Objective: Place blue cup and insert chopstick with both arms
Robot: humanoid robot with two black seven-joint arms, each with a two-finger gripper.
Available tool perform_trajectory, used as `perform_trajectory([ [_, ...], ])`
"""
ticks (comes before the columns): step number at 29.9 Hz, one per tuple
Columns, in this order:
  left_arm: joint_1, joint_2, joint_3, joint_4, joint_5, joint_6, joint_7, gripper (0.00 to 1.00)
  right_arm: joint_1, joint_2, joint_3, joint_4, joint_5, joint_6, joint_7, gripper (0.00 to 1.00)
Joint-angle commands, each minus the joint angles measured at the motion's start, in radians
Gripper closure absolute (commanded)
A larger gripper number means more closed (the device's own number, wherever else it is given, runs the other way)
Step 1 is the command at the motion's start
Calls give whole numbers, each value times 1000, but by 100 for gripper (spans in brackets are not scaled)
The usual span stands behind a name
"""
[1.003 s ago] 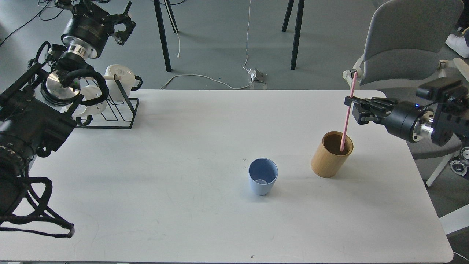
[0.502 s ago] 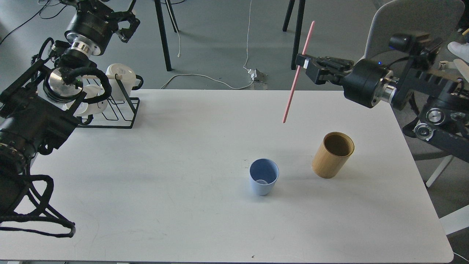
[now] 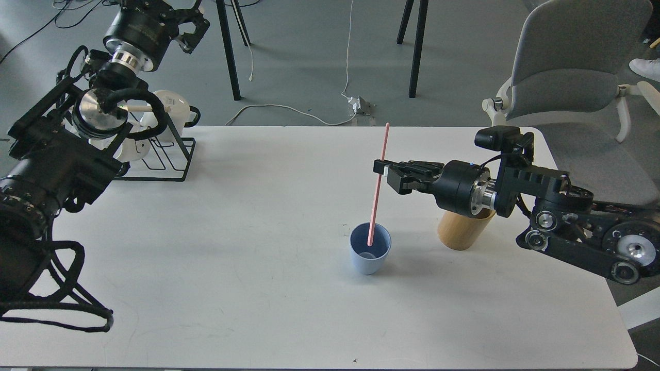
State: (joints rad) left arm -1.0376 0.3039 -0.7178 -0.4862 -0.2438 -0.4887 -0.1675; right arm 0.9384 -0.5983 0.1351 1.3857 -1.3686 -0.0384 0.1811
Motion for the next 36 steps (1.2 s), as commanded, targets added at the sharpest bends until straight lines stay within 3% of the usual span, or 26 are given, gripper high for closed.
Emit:
perform_trajectory([
  [1, -2, 1, 0, 0, 0, 0, -3, 1, -15, 35, 0, -25, 0, 0, 0, 98],
  [18, -13, 0, 0, 0, -2, 0, 0, 1, -62, 46, -39, -53, -32, 0, 1, 94],
  [33, -15, 1, 0, 0, -2, 1, 2, 1, -66, 38, -5, -40, -21, -5, 3, 51],
  [35, -15, 3, 0, 0, -2, 1, 2, 1, -64, 29, 46, -25, -15, -5, 5, 39],
  [36, -15, 4, 0, 0, -2, 1, 3, 1, -62, 19, 87, -22, -11, -5, 8, 28],
])
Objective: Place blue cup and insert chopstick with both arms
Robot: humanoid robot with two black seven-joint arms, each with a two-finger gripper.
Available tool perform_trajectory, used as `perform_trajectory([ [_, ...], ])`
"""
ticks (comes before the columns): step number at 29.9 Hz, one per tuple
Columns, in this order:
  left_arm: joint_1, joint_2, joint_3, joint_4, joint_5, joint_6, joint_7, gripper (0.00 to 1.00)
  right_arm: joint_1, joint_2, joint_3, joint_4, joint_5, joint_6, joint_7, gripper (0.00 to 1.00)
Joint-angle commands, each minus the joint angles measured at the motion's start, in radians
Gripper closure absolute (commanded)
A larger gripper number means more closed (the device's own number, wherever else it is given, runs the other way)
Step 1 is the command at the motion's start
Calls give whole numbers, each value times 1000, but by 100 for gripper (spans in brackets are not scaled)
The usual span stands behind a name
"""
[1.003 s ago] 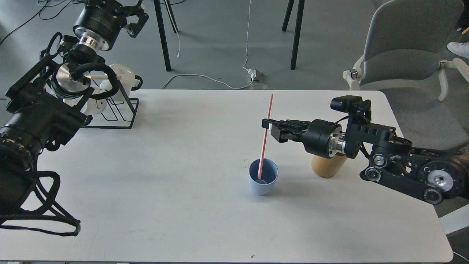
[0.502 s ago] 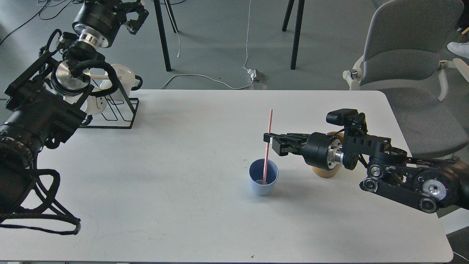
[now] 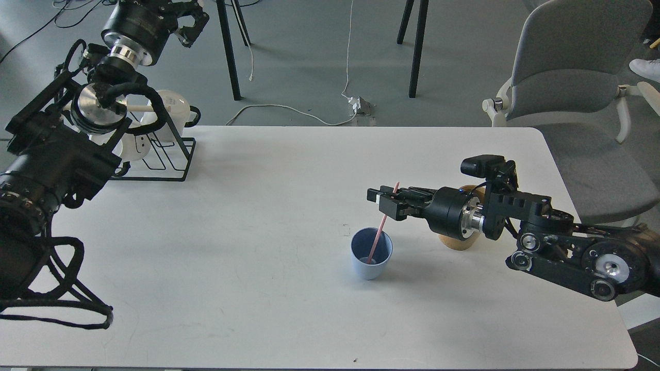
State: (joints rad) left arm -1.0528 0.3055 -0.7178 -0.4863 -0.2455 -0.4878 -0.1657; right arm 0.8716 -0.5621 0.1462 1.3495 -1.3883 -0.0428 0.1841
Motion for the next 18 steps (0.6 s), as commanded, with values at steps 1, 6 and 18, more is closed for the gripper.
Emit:
perform_trajectory([
  [1, 0, 3, 0, 0, 0, 0, 2, 0, 4, -27, 120, 14, 15, 0, 8, 15],
  [6, 0, 4, 0, 0, 0, -1, 0, 0, 7, -36, 409, -1, 220, 38, 6, 2],
  [18, 8, -5, 1, 2, 2, 0, -12, 0, 46, -21, 789, -488, 860, 360, 6, 0],
])
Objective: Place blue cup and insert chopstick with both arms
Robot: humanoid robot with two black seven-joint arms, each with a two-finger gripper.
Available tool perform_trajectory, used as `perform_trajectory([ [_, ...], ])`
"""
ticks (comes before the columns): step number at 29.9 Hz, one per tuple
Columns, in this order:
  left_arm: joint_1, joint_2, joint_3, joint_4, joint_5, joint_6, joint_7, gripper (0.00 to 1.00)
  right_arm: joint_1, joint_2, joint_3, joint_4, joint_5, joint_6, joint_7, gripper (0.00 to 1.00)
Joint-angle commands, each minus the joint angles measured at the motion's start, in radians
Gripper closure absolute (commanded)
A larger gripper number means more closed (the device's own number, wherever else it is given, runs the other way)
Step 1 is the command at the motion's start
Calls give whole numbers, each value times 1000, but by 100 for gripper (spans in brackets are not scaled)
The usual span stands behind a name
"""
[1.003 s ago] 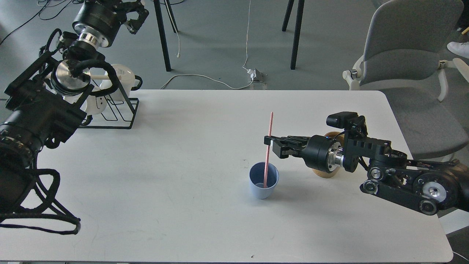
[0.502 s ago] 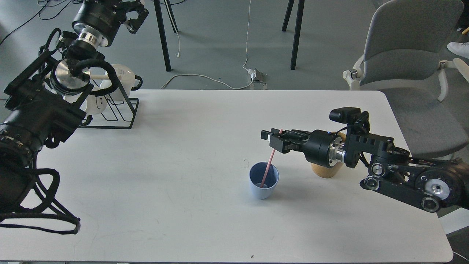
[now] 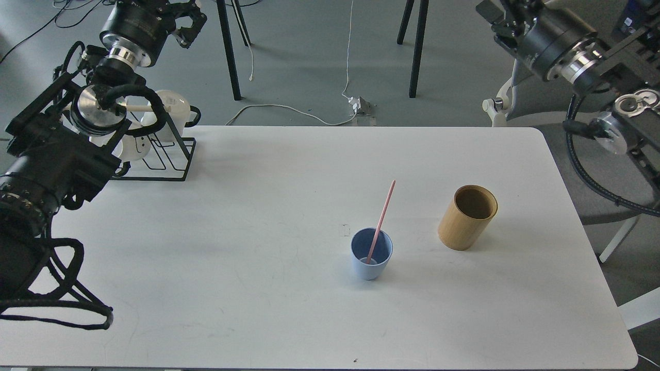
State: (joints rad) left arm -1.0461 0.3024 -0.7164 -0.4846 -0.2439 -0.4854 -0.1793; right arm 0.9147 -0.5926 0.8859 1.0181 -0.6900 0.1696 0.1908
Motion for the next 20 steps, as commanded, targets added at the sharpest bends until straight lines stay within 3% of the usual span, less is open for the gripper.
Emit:
perform_trajectory([
  [1, 4, -2, 0, 0, 0, -2, 1, 0, 3, 10, 59, -203, 222, 201, -1, 0],
  [5, 9, 0, -2, 3, 0, -2, 0, 0, 0, 11, 62, -303, 488, 319, -13, 0],
  [9, 11, -2, -2, 9, 0, -3, 0, 0, -2, 29, 50, -360, 700, 319, -27, 0],
  [15, 14, -9, -2, 29, 0, -3, 0, 0, 3, 163, 59, -460, 741, 319, -4, 0],
  [20, 20, -9, -2, 31, 0, -3, -2, 0, 4, 175, 59, -461, 741, 319, 4, 0],
])
